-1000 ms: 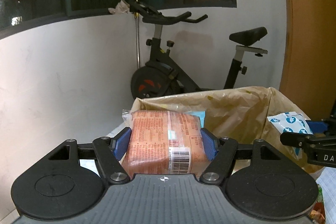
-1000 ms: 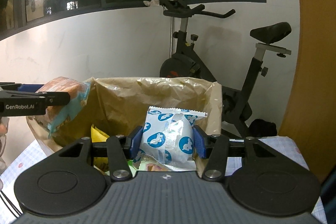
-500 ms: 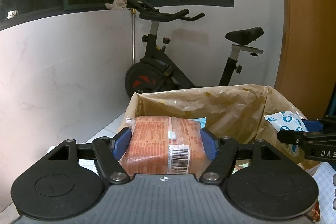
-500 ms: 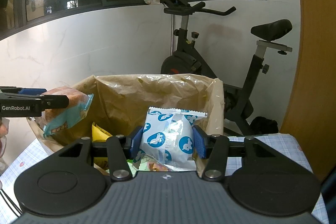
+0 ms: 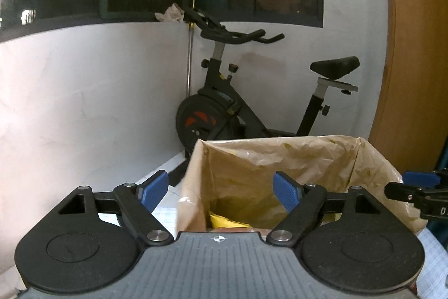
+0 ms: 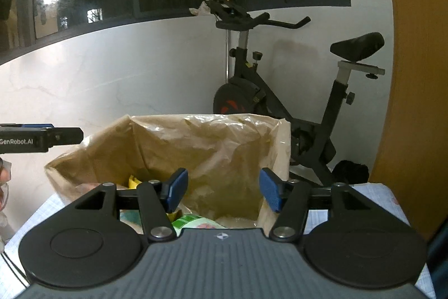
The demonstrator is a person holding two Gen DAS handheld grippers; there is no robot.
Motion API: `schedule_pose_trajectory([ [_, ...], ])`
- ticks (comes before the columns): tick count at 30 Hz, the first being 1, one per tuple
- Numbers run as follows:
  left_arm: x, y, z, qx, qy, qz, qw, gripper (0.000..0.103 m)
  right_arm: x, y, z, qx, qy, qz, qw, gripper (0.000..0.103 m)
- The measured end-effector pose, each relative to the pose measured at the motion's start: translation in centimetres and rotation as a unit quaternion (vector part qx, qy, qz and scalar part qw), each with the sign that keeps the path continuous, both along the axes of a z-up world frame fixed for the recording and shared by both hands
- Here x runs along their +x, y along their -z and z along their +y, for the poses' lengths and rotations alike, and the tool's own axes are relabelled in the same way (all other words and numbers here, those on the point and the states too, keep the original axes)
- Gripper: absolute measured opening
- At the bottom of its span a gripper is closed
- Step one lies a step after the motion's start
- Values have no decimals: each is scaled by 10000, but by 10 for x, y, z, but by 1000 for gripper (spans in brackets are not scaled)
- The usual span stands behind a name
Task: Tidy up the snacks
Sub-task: 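Open both tools to drop the packets into the box, then lower both tools back to the snack pile in front of the box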
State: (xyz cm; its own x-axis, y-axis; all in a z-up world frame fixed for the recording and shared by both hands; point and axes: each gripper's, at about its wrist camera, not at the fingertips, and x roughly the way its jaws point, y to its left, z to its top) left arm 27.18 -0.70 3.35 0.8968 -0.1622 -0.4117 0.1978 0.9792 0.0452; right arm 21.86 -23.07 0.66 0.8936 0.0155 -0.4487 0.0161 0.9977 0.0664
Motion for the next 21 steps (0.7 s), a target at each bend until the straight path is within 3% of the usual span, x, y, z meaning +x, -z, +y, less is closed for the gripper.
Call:
schedule_pose_trajectory([
  [4,-17,-10,7,297,-158,-135,9993,84,-10,-9,0,54,-6,55,10000,60],
  [12,-61,-34,34,381,-189,-426,9982,84,-43,-26,-2,112,-91,-71,9999,60],
  [21,-98,-34,53,122,-152,-384,9991,84,-77,-20,6,139,-323,-7,9994,60],
])
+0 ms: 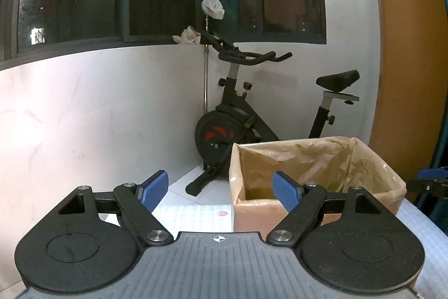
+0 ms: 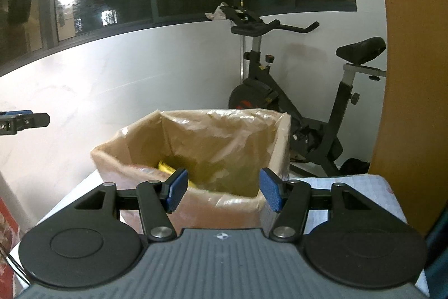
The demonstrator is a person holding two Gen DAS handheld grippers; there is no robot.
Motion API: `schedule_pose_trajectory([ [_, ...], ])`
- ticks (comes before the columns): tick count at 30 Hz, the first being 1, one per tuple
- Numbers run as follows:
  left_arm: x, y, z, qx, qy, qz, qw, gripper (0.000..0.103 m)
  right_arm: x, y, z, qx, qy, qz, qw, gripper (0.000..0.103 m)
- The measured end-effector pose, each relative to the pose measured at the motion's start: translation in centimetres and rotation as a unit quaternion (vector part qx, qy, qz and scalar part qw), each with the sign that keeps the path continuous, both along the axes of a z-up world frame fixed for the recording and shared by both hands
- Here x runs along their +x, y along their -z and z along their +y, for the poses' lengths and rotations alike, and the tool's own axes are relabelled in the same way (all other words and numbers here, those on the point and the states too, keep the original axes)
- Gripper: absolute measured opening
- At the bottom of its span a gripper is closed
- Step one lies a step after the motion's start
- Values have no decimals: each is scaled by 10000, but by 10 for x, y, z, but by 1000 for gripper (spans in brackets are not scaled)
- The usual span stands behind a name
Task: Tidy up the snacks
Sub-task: 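Lower both tools back to the snack pile in front of the box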
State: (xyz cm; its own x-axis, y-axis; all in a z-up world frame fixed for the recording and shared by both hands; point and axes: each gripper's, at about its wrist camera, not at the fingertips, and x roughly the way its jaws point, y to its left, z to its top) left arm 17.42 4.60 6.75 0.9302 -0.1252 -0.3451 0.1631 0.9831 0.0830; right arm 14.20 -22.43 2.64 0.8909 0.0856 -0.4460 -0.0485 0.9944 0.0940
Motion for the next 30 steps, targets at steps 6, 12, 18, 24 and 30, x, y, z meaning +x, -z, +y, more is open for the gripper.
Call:
schedule_pose_trajectory([
  [6,-18,16,-6,129,164,-93,9997,84,-16,6,2,0,-97,-23,10000,60],
  [12,-29,41,-13,310,352,39,9989,84,-25,21,1,-187,-111,149,9997,60],
  [18,-30,61,-13,224,385,288,9986,84,-29,38,-9,-132,-44,353,9993,60],
  [24,-35,80,-18,171,473,419,9979,83,-33,60,-16,-265,-17,484,9985,60],
  [30,-36,107,-29,47,669,671,9955,83,-37,86,-21,-417,-48,585,9974,60],
])
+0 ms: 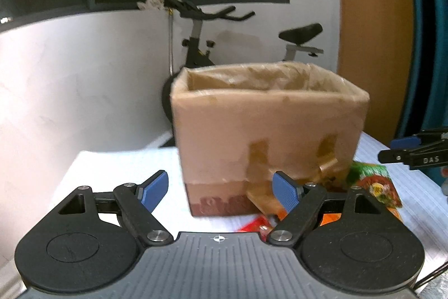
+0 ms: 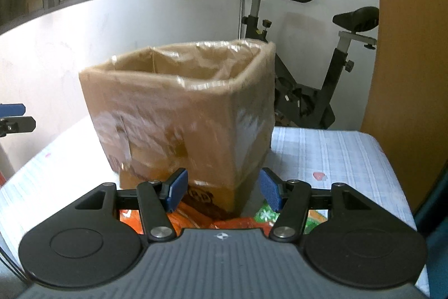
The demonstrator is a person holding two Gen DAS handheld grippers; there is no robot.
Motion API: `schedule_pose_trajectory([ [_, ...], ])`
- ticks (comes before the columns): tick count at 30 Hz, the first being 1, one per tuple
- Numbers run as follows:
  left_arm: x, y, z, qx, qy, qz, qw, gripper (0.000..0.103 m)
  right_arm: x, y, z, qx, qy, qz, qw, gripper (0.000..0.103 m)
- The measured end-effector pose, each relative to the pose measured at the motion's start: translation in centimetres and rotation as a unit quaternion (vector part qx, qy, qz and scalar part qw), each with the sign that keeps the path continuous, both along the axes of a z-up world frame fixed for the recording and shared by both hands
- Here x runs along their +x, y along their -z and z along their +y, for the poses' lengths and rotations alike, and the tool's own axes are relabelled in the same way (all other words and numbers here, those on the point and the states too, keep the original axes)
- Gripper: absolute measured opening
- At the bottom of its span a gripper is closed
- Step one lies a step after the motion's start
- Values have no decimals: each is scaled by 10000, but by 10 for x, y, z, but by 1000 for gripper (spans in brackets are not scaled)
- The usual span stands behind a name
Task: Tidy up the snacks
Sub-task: 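Lower both tools back to the snack pile in front of the box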
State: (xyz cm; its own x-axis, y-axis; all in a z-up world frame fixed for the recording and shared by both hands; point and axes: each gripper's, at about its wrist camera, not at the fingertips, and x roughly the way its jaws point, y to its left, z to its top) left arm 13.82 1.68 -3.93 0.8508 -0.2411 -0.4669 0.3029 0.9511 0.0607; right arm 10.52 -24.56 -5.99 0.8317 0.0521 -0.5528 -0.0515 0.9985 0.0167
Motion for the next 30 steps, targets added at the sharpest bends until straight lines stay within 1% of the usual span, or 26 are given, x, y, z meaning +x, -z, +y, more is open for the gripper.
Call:
schedule_pose_trajectory([
  [5,1,22,-14,-159,125,281,9994,83,-4,24,-9,155,128,142,9997,60],
  [10,4,36,-36,-273,433,474,9976,84,-6,43,-22,287,318,303,9986,60],
  [13,10,44,-50,-265,559,611,9962,84,-7,48,-32,360,459,360,9976,60],
  [15,8,48,-54,-324,615,651,9955,84,-10,49,-37,471,524,365,9968,60],
  [18,2,55,-58,-301,696,727,9945,84,-18,50,-33,423,501,364,9972,60],
  [21,-4,59,-58,-238,679,762,9945,84,-27,51,-23,452,475,393,9971,60],
  [24,-8,59,-48,-274,603,783,9947,84,-38,51,-11,548,437,363,9969,60],
  [27,-13,57,-35,-312,434,775,9956,84,-48,52,3,564,332,350,9972,61],
  [30,-23,57,-22,-316,232,759,9963,84,-55,58,18,472,175,462,9977,64],
])
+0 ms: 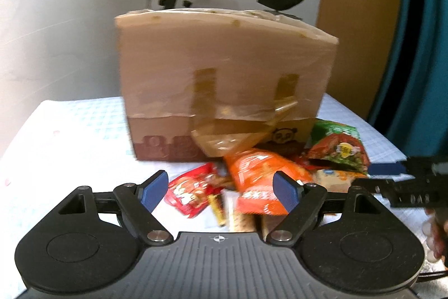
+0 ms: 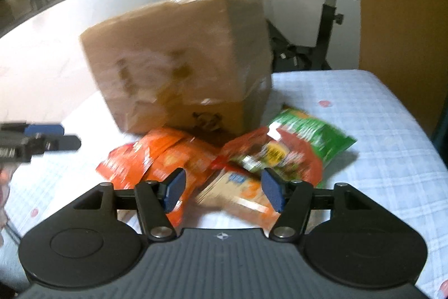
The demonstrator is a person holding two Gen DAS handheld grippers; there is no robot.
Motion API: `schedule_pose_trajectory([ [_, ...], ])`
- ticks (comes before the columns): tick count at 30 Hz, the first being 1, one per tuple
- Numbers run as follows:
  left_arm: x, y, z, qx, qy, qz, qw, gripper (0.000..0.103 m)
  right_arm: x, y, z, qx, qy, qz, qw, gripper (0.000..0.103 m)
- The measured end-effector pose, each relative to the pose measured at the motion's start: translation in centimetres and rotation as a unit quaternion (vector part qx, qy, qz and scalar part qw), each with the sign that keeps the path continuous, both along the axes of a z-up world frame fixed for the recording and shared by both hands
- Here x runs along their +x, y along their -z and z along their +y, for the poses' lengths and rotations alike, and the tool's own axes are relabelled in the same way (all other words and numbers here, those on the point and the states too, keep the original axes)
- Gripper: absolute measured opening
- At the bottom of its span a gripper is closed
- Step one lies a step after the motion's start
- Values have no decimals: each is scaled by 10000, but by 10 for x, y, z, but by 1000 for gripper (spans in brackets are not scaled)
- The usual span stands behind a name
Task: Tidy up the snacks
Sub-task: 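Lower both tools back to the snack pile in front of the box, then grasp the gold foil packet with the right tool while the left tool grasps the cracker packet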
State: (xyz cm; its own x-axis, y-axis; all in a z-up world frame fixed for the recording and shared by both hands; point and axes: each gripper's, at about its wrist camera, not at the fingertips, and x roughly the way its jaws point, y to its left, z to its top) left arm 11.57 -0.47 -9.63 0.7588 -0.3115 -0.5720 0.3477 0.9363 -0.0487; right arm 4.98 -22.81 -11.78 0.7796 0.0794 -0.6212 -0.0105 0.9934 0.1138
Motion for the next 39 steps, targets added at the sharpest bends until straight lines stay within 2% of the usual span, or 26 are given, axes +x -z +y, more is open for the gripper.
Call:
schedule_pose_trajectory([
  [6,-18,6,13,287,-438,-76,9986,84,-13,18,14,145,71,343,9993,64],
  [9,-26,9,14,201,-722,-67,9972,83,-19,25,16,231,214,541,9980,64],
  [14,-38,17,16,235,-745,-68,9969,83,-30,37,22,568,441,993,9925,64],
  [20,-47,20,23,41,-746,-50,9972,83,-32,43,32,745,440,1365,9869,64],
  [25,-50,25,27,-61,-772,32,9970,83,-26,42,49,417,216,1508,9874,65],
  [33,-47,31,30,-122,-815,153,9965,83,-7,48,75,-143,-42,1659,9860,75],
  [39,-43,36,33,-177,-900,277,9954,83,3,53,87,-551,-251,1633,9847,78],
])
